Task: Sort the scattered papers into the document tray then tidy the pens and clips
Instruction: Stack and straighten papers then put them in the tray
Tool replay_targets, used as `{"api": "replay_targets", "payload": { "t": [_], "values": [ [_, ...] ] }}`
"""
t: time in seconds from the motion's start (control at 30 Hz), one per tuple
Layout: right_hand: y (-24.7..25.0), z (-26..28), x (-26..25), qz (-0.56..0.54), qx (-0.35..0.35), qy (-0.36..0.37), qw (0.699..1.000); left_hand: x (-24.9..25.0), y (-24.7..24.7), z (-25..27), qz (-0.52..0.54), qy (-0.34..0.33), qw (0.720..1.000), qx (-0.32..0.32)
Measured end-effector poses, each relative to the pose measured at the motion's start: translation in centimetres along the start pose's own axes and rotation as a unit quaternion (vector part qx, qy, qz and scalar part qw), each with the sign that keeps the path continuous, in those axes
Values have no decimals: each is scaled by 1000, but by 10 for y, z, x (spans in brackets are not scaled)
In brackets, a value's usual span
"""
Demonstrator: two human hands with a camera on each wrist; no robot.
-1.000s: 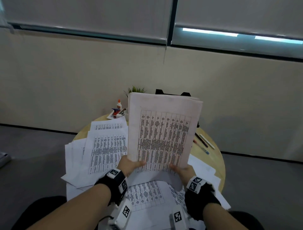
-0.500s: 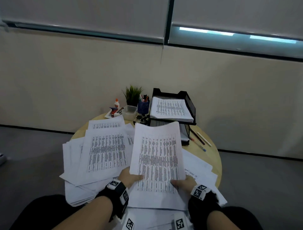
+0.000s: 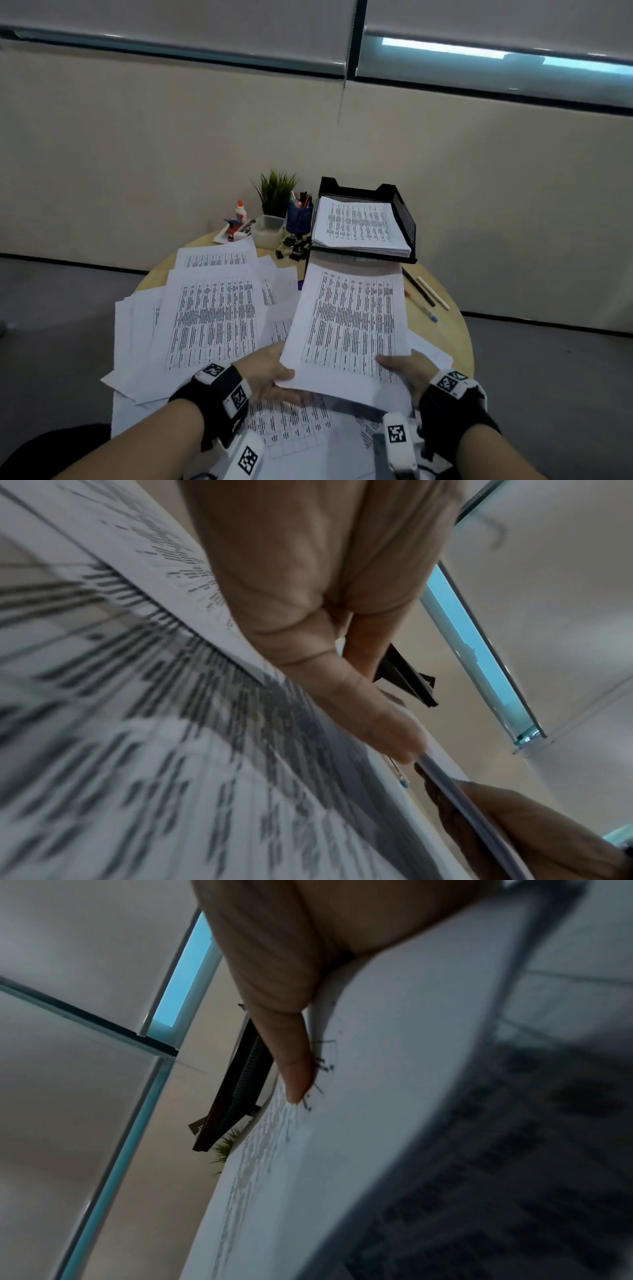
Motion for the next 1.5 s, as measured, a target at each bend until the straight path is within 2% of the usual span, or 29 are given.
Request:
{"api": "replay_targets", "payload": {
  "t": [0.17,0.33,0.47,0.57,0.7,0.8,0.9,1.03,1.1,1.17,1.23,1.33,1.43,1.5],
  "values": [
    [-12,1,-64,-1,-69,32,997,30,8,-34,39,-35,998,32],
    [-1,-26,-67,-23,-112,-13,993,60,15,-74,64,-37,995,63],
    [17,-65,-78,-54,-51,-8,997,87,16,-109,32,-53,995,83],
    [20,-97,-84,-105,-8,-17,994,101,30,-138,52,-62,986,143],
    [19,-127,-96,-138,17,-29,990,113,45,-175,61,-77,977,187],
    [20,-146,-102,-141,30,-26,989,122,48,-194,51,-91,977,188],
    [24,-166,-99,-115,40,-9,993,129,57,-206,-17,-119,962,245],
    [27,-177,-87,-43,58,-20,997,130,65,-212,-151,-113,932,310],
    [28,-179,-86,-7,66,-10,998,138,64,-210,-281,-113,895,327],
    [30,-176,-86,19,81,-7,997,144,60,-205,-422,-91,839,331],
    [31,-170,-85,21,98,-13,995,148,54,-200,-480,-88,811,321],
    [31,-146,-91,40,127,-25,991,150,46,-186,-476,-102,818,307],
    [33,-119,-97,104,149,7,983,144,43,-166,-449,-113,832,306],
    [28,-97,-89,111,139,15,984,132,40,-152,-436,-106,844,294]
  ]
}}
Point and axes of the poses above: each hand's wrist, its own z-axis away from the middle knuckle, its own y-axis out of the back of the hand, x = y × z, the point moved 8 cm from there along -z, towards the middle knuckle, and after that the axes turned 1 degree about z, right-handed, at the moved point
